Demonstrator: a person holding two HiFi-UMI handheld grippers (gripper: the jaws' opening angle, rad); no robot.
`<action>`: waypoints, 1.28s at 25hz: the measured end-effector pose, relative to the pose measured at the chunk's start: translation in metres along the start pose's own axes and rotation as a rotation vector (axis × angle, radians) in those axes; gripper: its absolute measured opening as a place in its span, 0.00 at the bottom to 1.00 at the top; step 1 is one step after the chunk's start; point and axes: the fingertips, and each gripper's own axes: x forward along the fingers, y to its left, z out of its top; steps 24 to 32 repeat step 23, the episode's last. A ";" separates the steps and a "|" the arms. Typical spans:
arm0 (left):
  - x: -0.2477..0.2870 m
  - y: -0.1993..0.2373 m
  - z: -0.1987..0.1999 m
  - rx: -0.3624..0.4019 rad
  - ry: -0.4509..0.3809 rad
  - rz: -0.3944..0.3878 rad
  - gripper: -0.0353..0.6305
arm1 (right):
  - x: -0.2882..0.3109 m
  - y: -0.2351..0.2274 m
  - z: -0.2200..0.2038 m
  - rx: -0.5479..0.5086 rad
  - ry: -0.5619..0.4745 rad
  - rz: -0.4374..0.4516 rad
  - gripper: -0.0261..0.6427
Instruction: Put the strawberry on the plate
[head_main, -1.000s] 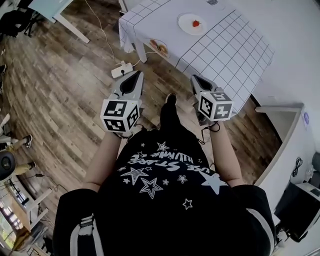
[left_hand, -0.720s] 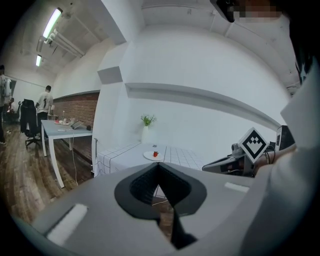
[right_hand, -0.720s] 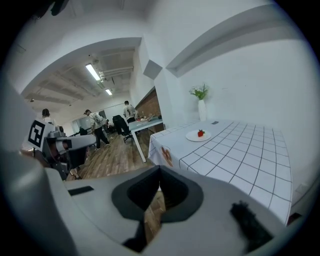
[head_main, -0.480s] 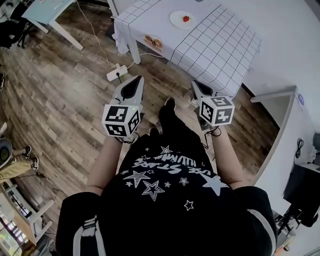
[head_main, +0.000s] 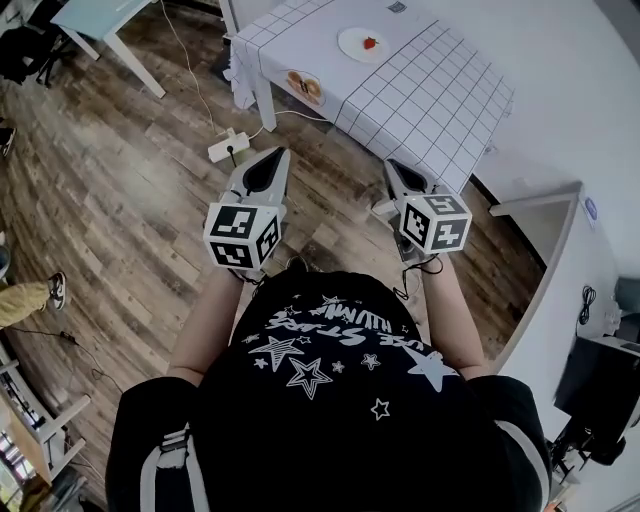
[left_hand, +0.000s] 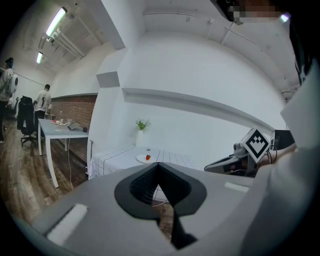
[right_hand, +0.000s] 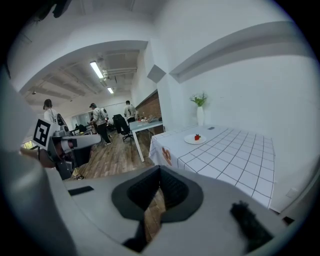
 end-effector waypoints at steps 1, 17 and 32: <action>0.000 -0.004 0.000 0.001 -0.001 0.003 0.07 | -0.002 -0.001 -0.001 -0.002 0.000 0.008 0.06; -0.039 -0.090 -0.035 0.009 0.056 0.059 0.07 | -0.081 -0.022 -0.063 0.069 0.009 0.052 0.06; -0.047 -0.113 -0.041 0.021 0.056 0.069 0.07 | -0.102 -0.029 -0.074 0.079 -0.002 0.053 0.06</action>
